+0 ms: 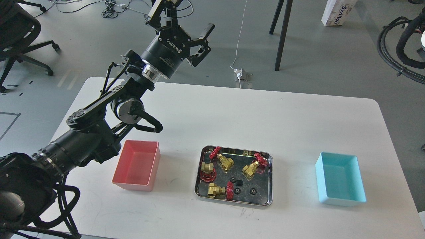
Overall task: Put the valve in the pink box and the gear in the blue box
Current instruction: 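Move the left gripper down toward the brass valve in the tray, then close the left gripper on the red-handled brass valve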
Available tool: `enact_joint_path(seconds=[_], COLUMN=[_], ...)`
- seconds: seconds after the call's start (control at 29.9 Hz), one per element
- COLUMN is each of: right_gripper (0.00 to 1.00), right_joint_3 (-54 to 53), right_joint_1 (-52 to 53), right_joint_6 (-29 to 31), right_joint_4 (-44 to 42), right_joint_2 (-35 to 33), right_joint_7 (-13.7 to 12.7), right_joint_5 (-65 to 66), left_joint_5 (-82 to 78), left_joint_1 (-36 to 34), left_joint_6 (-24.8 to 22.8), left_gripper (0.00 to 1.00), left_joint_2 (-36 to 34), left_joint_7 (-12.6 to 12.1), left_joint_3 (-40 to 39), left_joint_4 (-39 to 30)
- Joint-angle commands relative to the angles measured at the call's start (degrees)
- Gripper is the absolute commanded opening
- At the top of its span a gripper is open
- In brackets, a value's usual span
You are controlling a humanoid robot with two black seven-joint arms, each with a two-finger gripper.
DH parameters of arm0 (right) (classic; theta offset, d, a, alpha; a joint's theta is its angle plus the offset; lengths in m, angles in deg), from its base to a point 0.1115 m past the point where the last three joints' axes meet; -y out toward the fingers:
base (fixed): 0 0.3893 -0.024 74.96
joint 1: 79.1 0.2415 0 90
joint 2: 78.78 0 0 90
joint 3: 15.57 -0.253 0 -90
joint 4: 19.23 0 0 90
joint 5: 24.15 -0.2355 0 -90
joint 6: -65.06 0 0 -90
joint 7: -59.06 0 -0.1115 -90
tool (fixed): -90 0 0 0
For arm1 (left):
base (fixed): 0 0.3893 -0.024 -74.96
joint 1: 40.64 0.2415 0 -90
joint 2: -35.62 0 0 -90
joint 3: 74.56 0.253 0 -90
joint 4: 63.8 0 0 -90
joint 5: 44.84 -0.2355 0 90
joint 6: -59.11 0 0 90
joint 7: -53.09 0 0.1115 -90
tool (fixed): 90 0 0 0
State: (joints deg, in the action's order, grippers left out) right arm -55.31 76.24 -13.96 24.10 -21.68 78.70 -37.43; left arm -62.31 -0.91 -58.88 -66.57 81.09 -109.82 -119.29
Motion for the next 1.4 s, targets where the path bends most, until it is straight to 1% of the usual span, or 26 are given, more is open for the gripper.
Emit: enact_joint_path(seconds=[0.0,0.07,0.17,0.23,0.33,0.37,0.4,0.5,0.53,0.6,0.63,0.67,0.7,0.9,0.97,1.37], right_gripper=[1.0,1.0,1.0,1.0,1.0,1.0,1.0,1.0,1.0,1.0,1.0,1.0,1.0,1.0,1.0,1.0], right_joint_3=[0.1,0.0,-0.2,-0.2,-0.2,-0.2,-0.2,-0.2,-0.2,-0.2,-0.2,-0.2,-0.3,-0.3,-0.2,-0.1], right_joint_1=[-0.1,-0.8,-2.1,-2.5,-2.7,-3.0,-3.4,-4.0,-4.2,-4.5,-4.5,-4.5,-4.5,-4.5,-4.6,-6.2], right_joint_6=[-0.6,-0.8,-1.0,-1.0,-1.0,-1.0,-1.0,-0.8,-0.8,-0.8,-0.9,-1.0,-1.1,-0.7,-0.6,-0.6], right_joint_4=[0.4,0.4,0.7,0.7,0.6,0.6,0.6,0.4,0.2,0.1,0.1,0.1,0.1,0.4,0.4,0.6], right_joint_2=[-0.6,-0.9,-1.2,-1.6,-1.9,-1.9,-1.9,-1.9,-1.9,-1.9,-1.9,-1.9,-1.9,-2.1,-2.5,-2.4], right_joint_7=[0.0,0.0,0.0,0.0,0.0,0.0,0.0,0.0,-0.1,-0.1,-0.1,-0.1,-0.2,-0.2,-0.3,-0.2], right_joint_5=[-0.2,-0.2,-0.2,-0.2,-0.2,-0.2,-0.2,-0.1,-0.1,-0.1,-0.1,-0.1,-0.1,-0.1,-0.1,-0.1], left_joint_5=[-9.2,-9.8,-11.2,-14.6,-21.5,-23.2,-25.1,-27.5,-27.5,-27.4,-27.2,-27.0,-27.0,-26.9,-26.9,-26.9], left_joint_1=[-7.4,-16.9,-32.2,-39.0,-47.3,-49.4,-51.7,-59.3,-60.9,-61.6,-61.5,-61.1,-60.3,-52.0,-50.3,-44.5], left_joint_6=[0.0,0.0,7.0,10.1,13.2,14.7,17.2,27.9,31.6,37.9,39.9,41.5,42.1,42.1,42.1,42.4], left_gripper=[1.0,1.0,1.0,1.0,1.0,1.0,1.0,1.0,1.0,1.0,1.0,0.99,0.99,0.99,0.99,0.99], left_joint_2=[-7.0,-9.7,-9.8,-9.1,-6.3,-5.7,-4.8,0.7,3.6,9.9,12.2,12.2,12.2,12.2,12.2,12.2], left_joint_7=[0.0,0.0,0.0,0.0,0.0,0.0,0.0,0.0,0.0,0.0,0.0,0.0,0.0,0.0,0.0,0.0], left_joint_3=[8.9,25.0,49.9,61.7,74.5,78.1,82.2,93.9,97.6,103.6,105.7,107.8,109.0,109.6,109.4,109.9], left_joint_4=[-10.3,-12.0,-12.7,-13.3,-15.9,-17.5,-20.0,-27.3,-28.5,-28.6,-27.9,-27.0,-25.5,-18.0,-16.6,-15.9])
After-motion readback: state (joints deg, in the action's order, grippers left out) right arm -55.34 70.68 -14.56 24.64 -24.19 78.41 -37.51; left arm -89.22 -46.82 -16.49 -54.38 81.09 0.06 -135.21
